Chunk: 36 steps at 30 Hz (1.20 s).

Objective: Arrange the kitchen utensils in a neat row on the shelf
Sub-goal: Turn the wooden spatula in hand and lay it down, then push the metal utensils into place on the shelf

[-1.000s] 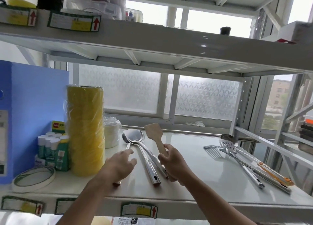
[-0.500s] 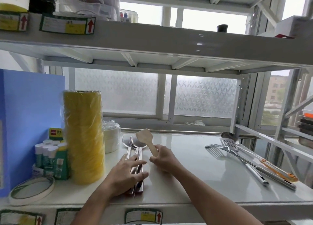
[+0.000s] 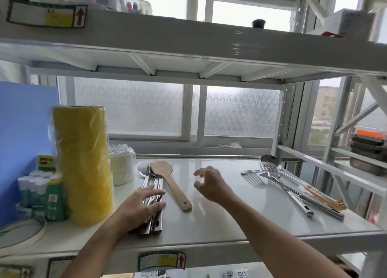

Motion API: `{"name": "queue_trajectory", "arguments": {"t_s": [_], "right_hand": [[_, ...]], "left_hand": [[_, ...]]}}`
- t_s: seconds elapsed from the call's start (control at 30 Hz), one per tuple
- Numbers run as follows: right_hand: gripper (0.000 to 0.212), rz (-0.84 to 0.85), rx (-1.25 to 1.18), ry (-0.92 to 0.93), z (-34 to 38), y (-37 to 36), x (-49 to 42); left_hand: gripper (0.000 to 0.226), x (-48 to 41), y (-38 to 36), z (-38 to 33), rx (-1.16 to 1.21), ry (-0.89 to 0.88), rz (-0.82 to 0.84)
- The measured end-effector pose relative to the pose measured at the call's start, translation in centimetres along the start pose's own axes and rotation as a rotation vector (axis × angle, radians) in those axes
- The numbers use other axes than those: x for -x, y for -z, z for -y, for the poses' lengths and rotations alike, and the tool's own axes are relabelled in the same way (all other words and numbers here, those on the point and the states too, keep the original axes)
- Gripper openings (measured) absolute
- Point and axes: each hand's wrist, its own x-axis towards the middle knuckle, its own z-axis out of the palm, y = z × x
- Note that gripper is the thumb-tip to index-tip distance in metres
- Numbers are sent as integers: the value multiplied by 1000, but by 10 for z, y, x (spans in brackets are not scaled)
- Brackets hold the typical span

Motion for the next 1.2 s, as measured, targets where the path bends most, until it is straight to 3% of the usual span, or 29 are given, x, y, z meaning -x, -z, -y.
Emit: {"name": "queue_trajectory", "arguments": {"t_s": [0.23,0.37,0.5,0.9,1.1,1.2], "right_hand": [[42,-117,457,-367,-109,113,23],[41,-33,595,-521,-155,149,52],[26,-24,603,-460,-168,140,66],[19,-38,377,-215,-132,88,47],[11,-15,264,-238,-94,63,29],[22,-31,202,-269,-89,67,27]], "left_hand": [[34,1,-7,-23,-186,76,-85],[42,1,-9,-41,-333,148,-87],[46,-1,-13,-48,-361,190,-79],[38,11,-27,-49,-391,154,-176],[38,11,-27,-47,-403,144,-180],[38,9,-27,-45,-407,143,-178]]}}
